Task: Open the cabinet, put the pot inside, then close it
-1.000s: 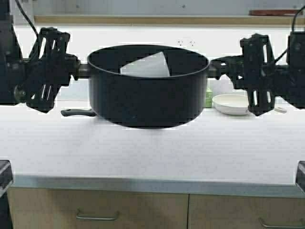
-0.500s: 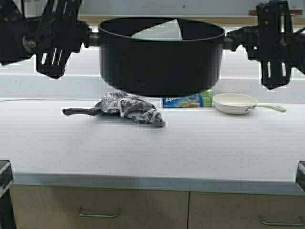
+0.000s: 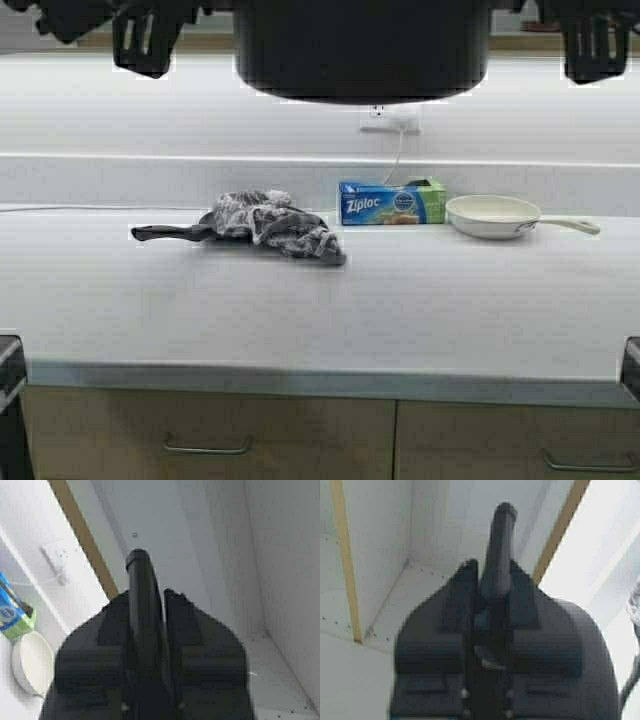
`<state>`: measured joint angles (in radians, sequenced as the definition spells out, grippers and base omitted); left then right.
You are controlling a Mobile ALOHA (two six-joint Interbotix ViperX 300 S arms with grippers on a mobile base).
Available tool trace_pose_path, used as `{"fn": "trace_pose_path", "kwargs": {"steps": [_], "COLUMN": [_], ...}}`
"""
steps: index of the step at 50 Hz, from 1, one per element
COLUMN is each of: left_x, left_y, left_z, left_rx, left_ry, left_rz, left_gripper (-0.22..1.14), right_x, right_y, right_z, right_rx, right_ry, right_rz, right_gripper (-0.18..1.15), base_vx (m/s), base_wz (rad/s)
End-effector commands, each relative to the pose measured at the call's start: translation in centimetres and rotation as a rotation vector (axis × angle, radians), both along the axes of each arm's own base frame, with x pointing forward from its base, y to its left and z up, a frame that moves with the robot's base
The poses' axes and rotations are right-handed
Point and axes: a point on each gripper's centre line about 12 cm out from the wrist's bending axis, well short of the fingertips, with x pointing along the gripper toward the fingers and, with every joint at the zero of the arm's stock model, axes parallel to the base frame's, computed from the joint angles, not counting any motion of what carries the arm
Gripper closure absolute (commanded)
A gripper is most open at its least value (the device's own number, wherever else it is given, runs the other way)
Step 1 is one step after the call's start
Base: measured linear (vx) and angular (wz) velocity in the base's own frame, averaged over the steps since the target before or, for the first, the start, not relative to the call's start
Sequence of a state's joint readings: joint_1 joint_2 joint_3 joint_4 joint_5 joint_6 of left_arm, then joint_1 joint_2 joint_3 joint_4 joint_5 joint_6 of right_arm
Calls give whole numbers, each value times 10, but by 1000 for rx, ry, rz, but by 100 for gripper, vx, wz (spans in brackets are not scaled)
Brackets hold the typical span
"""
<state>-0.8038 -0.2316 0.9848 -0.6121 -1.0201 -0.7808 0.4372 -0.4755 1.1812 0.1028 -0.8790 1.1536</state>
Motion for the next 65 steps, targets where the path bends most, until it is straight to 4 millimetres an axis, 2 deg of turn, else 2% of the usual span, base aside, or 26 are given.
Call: {"fn": "trace_pose_path", "kwargs": {"steps": [1, 6, 13, 32, 38, 43, 53, 59, 65], "left_x": [8, 28, 54, 102, 117, 127, 148, 158, 167], "left_y": [-33, -30, -26, -38, -34, -32, -37, -40, -42], "left_z": [38, 59, 79, 117, 127, 126, 106, 93, 90], "left_rx": [76, 61, 52, 6, -11, -32, -77, -85, -85], "left_ry": [-88, -100, -83, -88, -95, -85, -32, -5, -5], "left_rz": [-62, -29, -9, -5, 14, 29, 30, 34, 38], "left_gripper": [89, 89, 89, 89, 89, 89, 89, 89, 89], "right_x": [9, 20, 39, 107, 123, 135, 154, 165, 177], "right_y": [23, 21, 18, 39, 45, 47, 54, 51, 47], "right_z": [33, 44, 61, 89, 94, 97, 101, 95, 87], "right_rx": [-104, -104, -103, -6, 5, 43, 62, 58, 51], "right_ry": [-80, -87, -97, -55, -47, -36, -19, 3, 19], "right_rz": [58, 34, 0, 12, 12, 3, 0, -15, -34], "right_gripper": [90, 90, 90, 90, 90, 90, 90, 90, 90], "base_vx": [1, 2, 4, 8, 11, 12, 12, 13, 13], "base_wz": [-1, -1, -1, -2, -4, -4, -2, -1, 1]}}
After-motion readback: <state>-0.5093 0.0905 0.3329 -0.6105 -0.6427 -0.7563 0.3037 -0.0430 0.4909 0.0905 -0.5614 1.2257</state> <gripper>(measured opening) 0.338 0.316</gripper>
